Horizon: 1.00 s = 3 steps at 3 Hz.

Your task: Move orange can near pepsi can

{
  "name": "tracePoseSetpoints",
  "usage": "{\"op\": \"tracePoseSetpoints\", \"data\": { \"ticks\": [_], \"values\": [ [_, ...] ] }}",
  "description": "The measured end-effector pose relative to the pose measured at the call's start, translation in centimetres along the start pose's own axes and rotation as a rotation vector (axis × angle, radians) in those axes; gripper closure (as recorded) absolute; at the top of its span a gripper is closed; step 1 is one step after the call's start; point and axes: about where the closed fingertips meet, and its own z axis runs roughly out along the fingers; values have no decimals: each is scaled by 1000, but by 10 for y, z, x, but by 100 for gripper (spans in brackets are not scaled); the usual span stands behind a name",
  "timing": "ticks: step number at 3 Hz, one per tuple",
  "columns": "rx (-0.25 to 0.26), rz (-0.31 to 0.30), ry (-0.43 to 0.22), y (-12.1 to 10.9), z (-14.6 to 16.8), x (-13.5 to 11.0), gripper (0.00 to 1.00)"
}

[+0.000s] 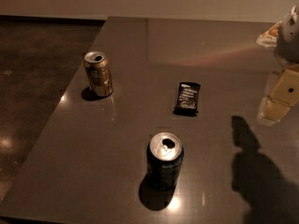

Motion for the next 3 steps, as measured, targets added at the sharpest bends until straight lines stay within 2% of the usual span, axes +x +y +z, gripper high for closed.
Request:
{"op": "tracePoseSetpoints", "data": {
  "ticks": [2, 3],
  "values": [
    [6, -8, -18, -2, -1, -6, 0],
    [-15, -33, -98, -7, 6, -29, 0]
  ]
}}
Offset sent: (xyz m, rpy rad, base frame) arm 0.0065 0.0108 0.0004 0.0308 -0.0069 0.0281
